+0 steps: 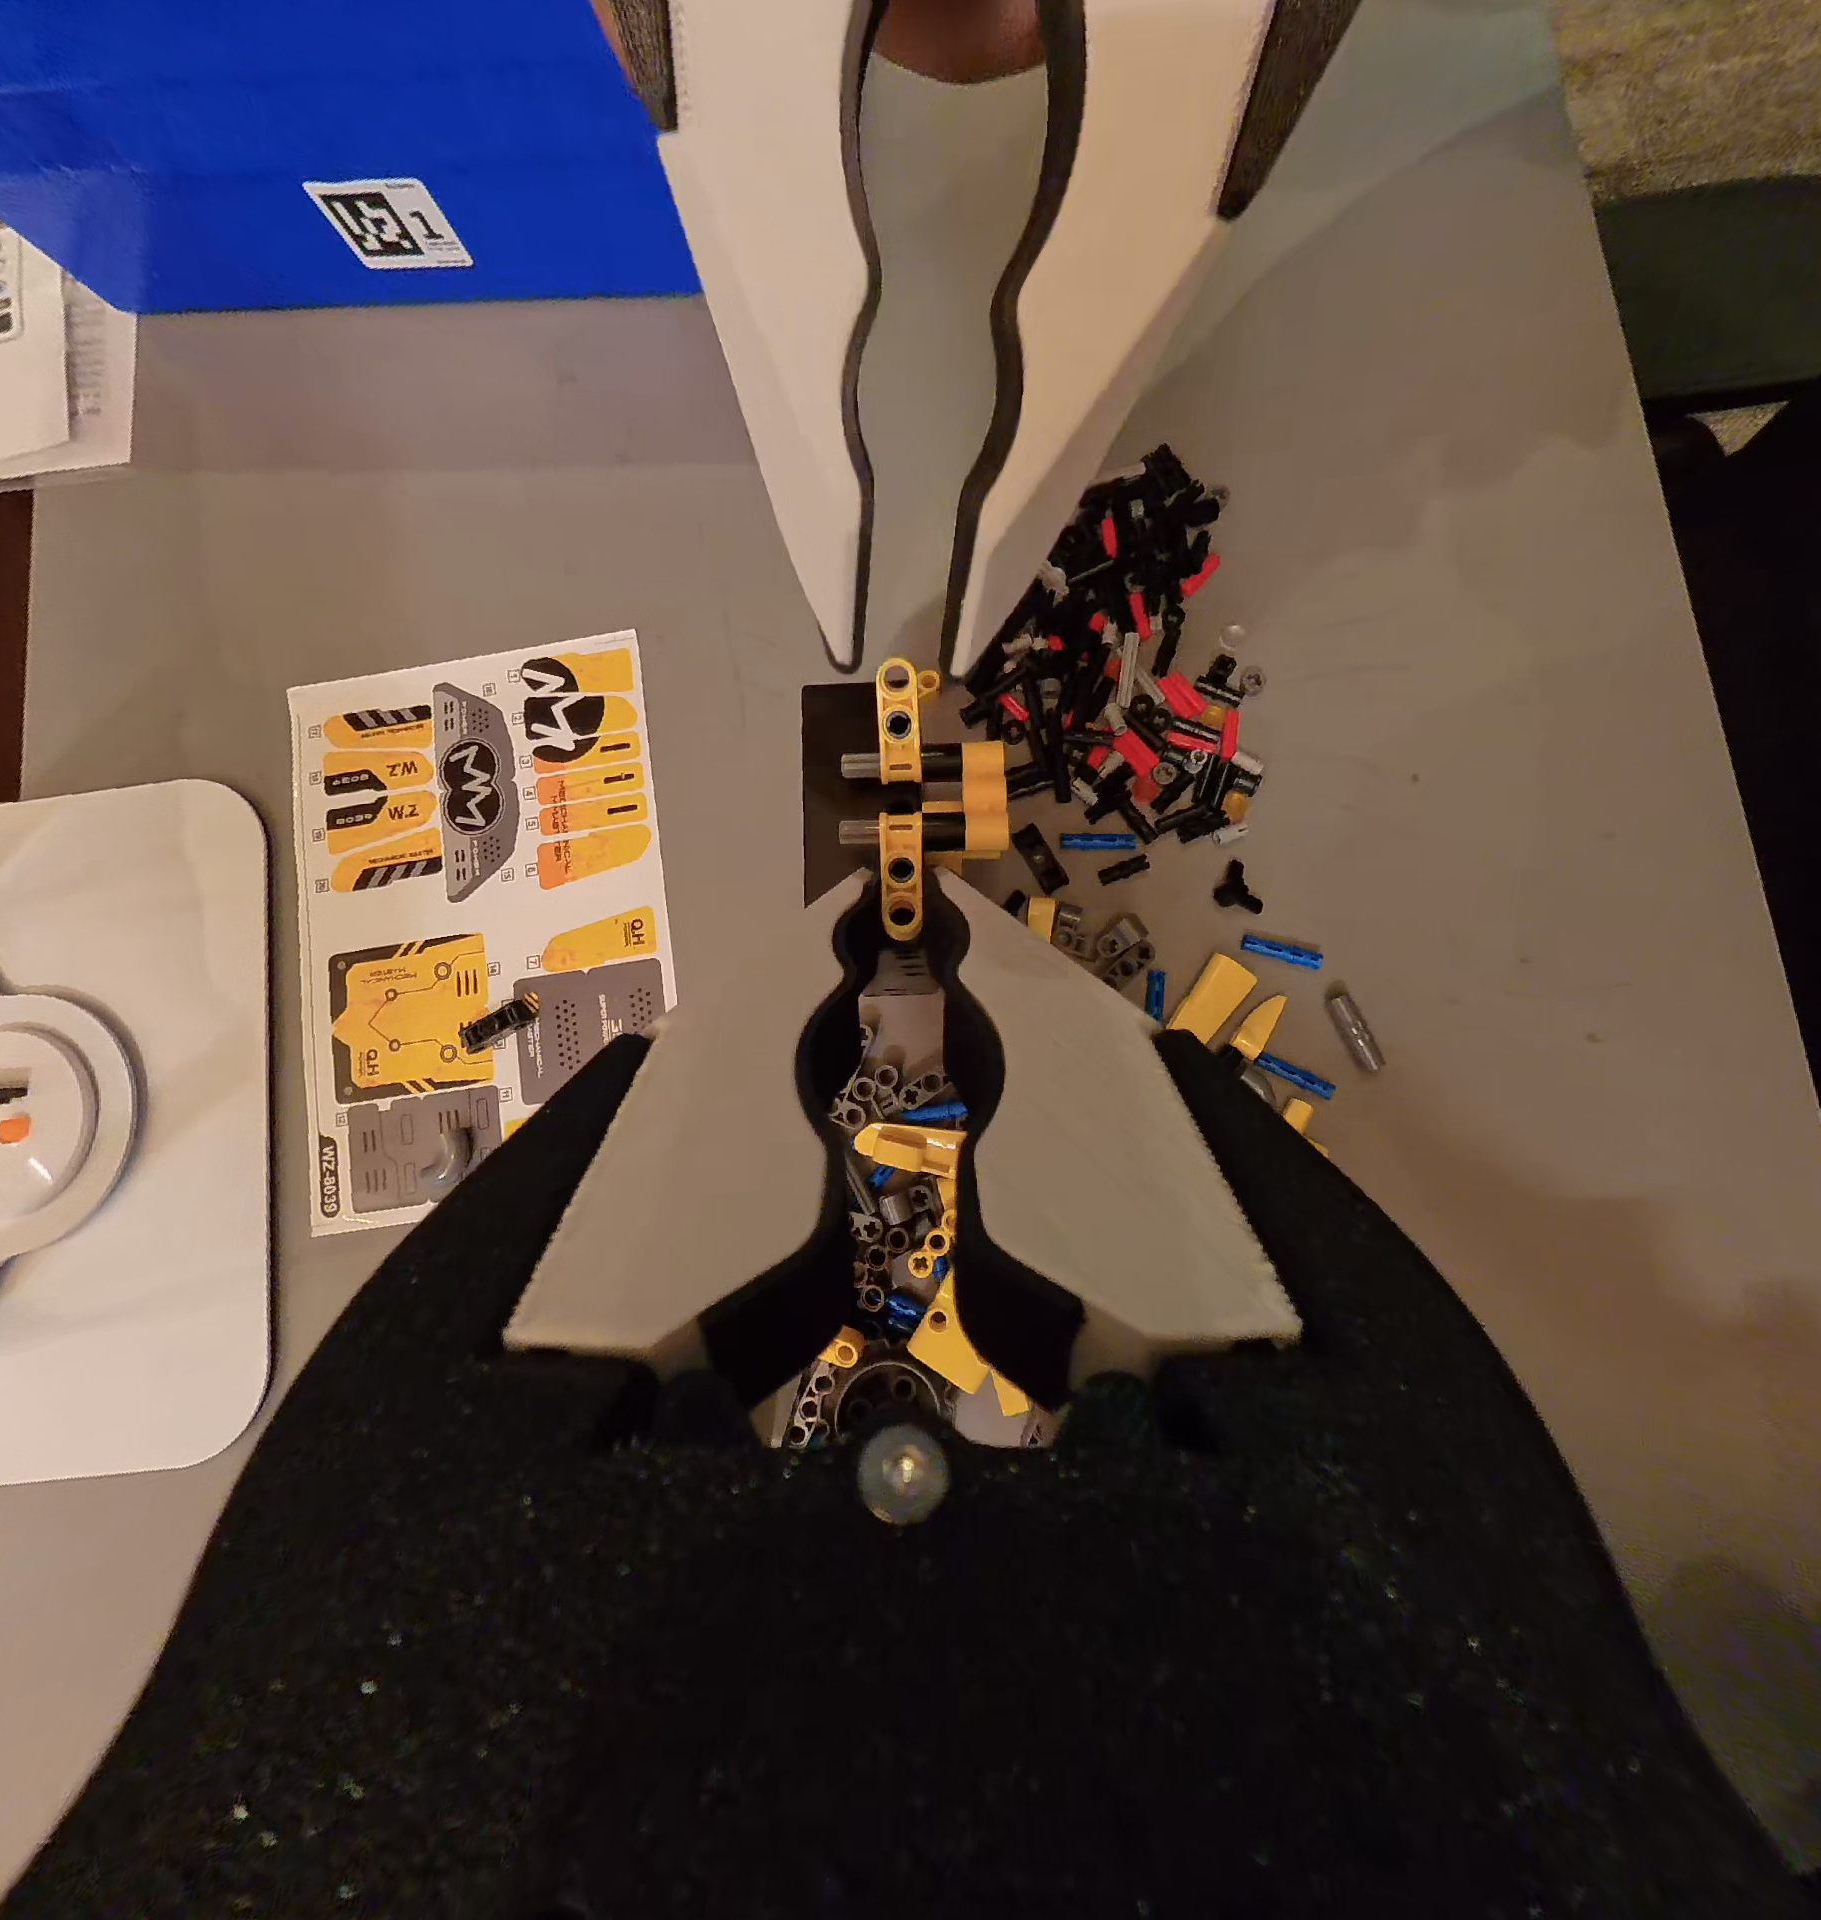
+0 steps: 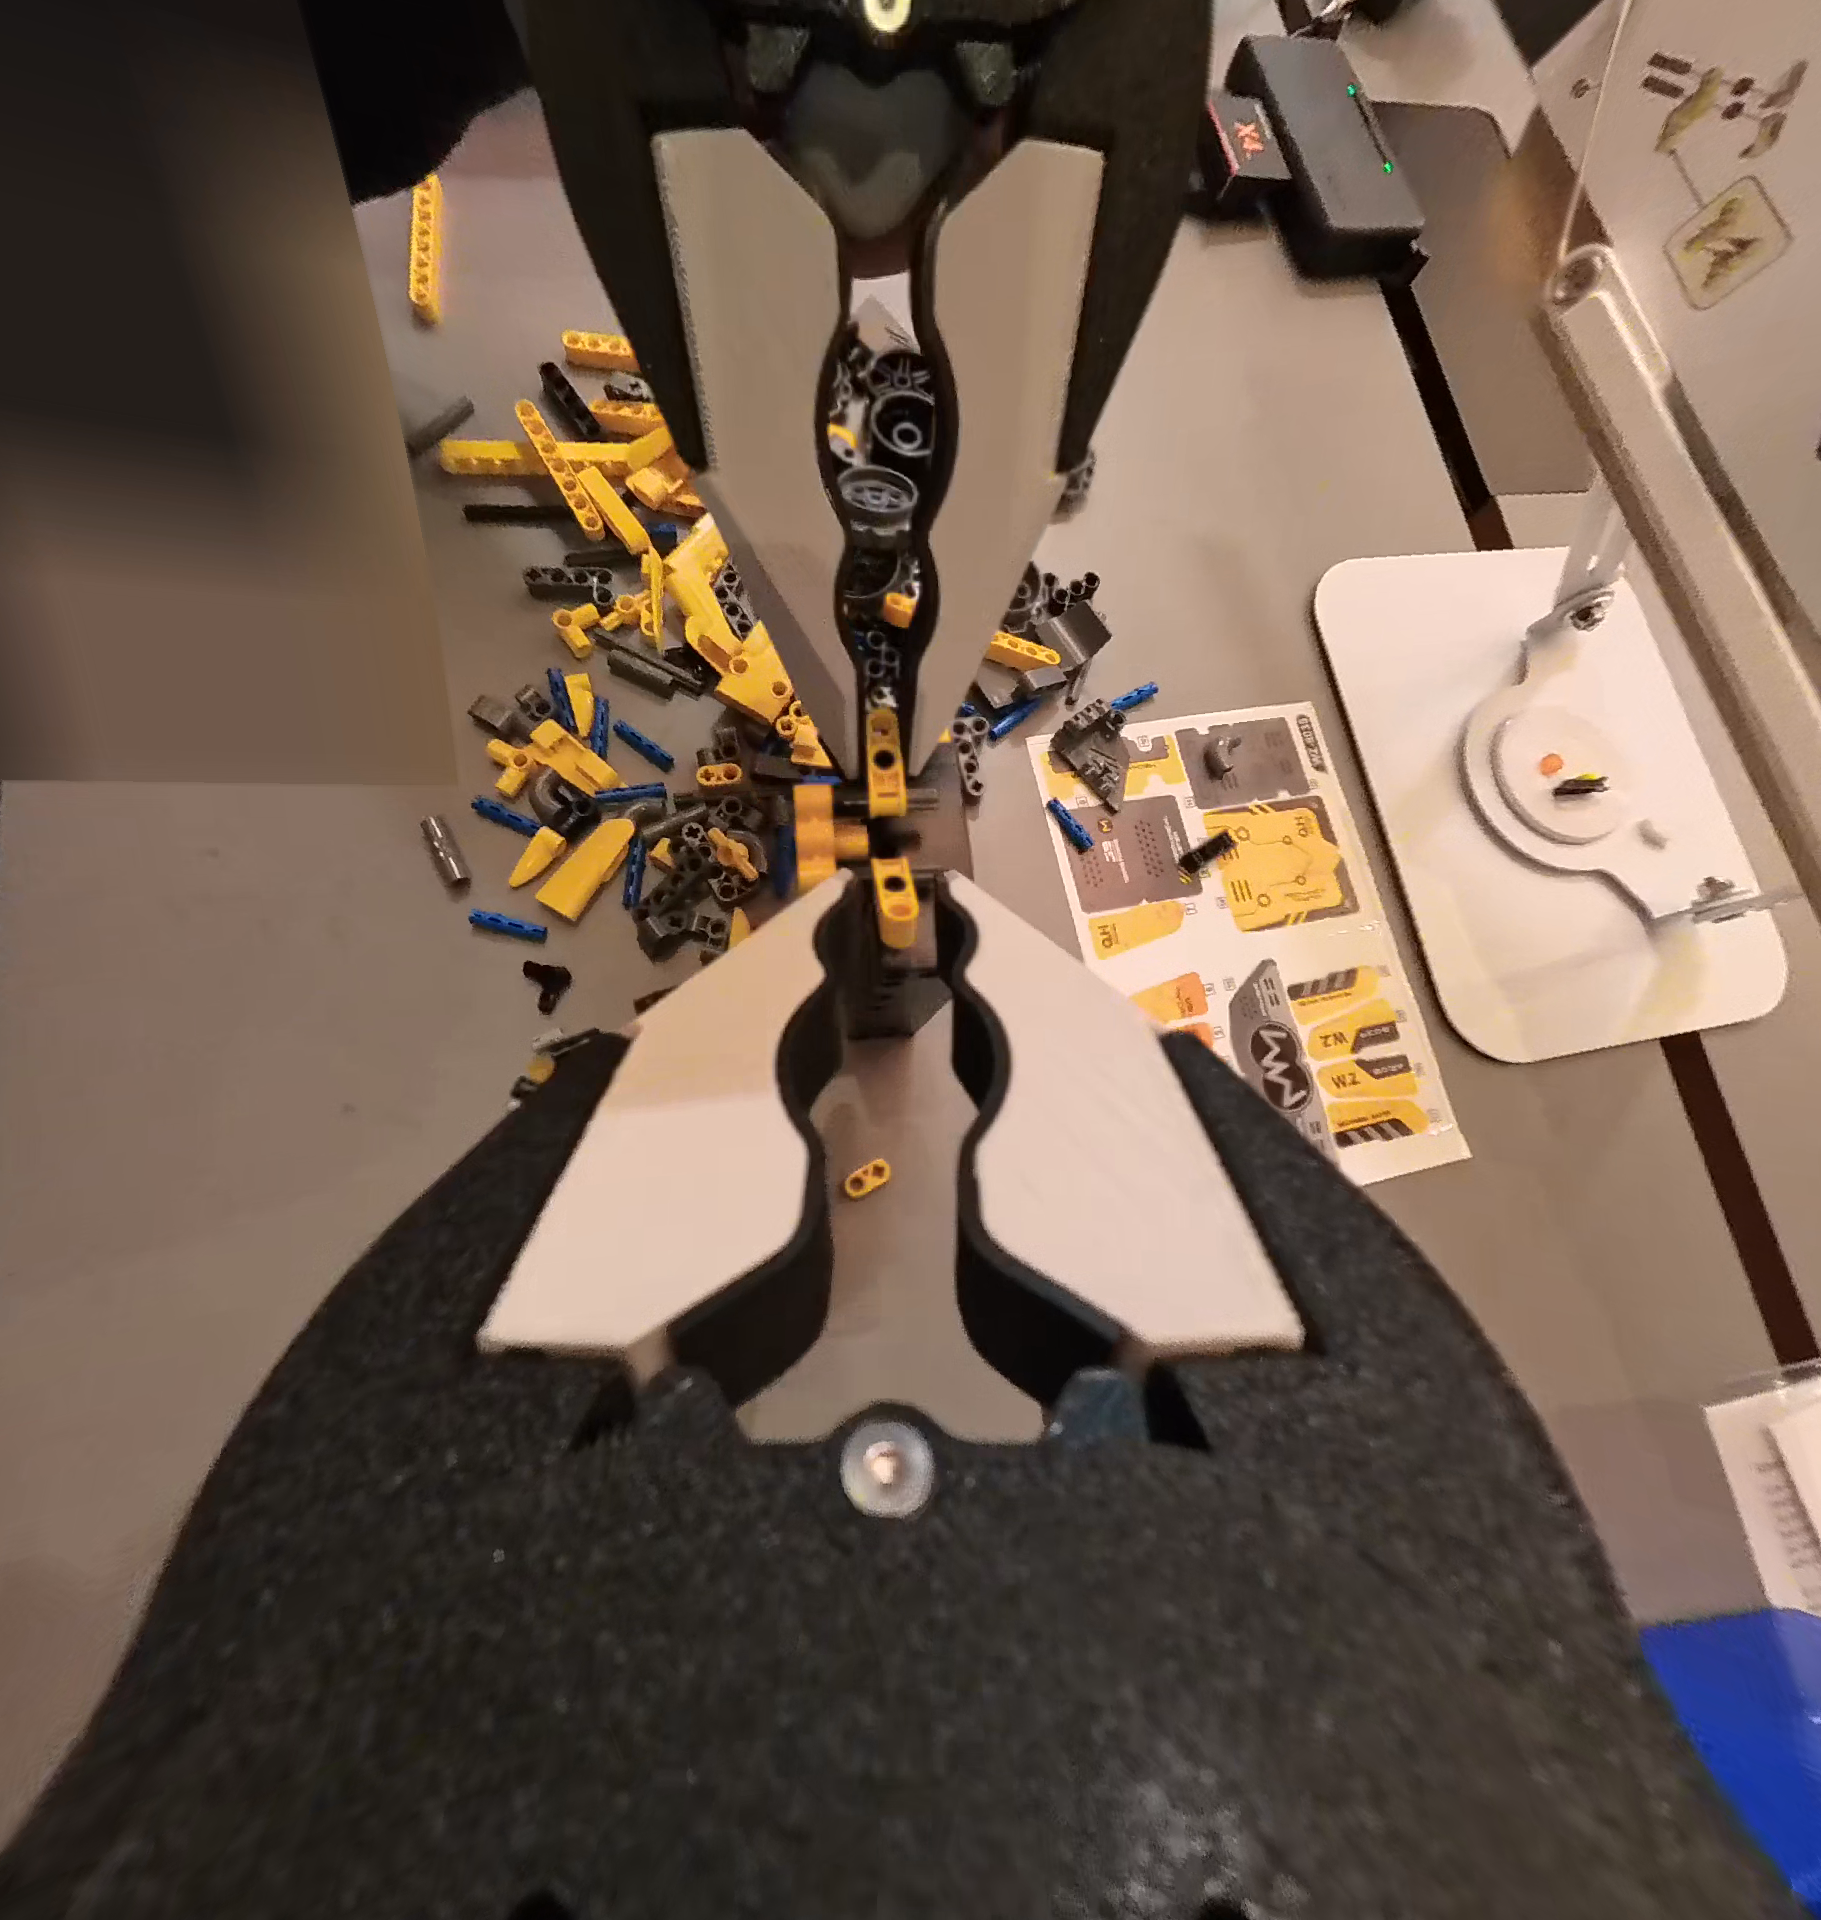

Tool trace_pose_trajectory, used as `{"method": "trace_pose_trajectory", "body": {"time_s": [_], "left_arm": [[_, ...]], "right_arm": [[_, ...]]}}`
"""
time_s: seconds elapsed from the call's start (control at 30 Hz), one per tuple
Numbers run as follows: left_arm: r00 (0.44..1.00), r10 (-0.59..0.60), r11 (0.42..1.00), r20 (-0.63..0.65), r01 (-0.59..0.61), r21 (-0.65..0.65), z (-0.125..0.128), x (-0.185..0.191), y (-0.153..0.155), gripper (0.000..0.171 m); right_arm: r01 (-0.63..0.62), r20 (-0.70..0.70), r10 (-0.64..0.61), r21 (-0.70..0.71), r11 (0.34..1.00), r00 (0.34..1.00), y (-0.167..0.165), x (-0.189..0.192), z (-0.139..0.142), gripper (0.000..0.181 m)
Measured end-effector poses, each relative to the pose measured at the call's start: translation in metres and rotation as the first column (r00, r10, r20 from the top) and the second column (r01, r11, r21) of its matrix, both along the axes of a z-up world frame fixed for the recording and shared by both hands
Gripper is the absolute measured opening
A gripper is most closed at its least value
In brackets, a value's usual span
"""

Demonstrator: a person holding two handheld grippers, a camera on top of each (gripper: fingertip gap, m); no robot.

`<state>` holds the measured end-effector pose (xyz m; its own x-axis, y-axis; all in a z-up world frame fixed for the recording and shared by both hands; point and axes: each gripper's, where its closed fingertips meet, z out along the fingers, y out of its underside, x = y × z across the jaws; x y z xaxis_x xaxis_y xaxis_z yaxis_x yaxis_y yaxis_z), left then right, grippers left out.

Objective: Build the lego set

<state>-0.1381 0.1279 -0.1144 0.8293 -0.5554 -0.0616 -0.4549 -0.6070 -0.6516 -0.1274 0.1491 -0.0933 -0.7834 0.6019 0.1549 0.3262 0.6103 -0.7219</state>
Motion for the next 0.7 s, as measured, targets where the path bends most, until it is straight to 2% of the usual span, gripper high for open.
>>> {"method": "trace_pose_trajectory", "body": {"time_s": [0.13, 0.47, 0.57, 0.7], "left_arm": [[1.000, 0.001, 1.000, -0.008, -0.001, -0.008, 0.000, 0.000, 0.000, 0.007], [1.000, 0.005, 1.000, -0.010, -0.005, -0.018, 0.000, 0.000, -0.001, 0.007], [1.000, 0.006, 1.000, -0.011, -0.006, -0.017, 0.000, 0.000, 0.000, 0.007], [1.000, -0.002, 1.000, 0.003, 0.002, -0.002, 0.000, 0.003, 0.000, 0.007]], "right_arm": [[-0.013, 0.036, 0.011, 0.062, 0.998, 0.999, -0.002, -0.003, -0.002, 0.013], [-0.143, 0.309, 0.036, 0.331, 0.933, 0.950, 0.003, 0.001, -0.024, 0.008], [-0.146, 0.313, 0.038, 0.330, 0.933, 0.949, 0.004, 0.001, -0.023, 0.008], [-0.116, 0.224, 0.060, 0.244, 0.963, 0.973, 0.004, 0.004, -0.022, 0.008]]}}
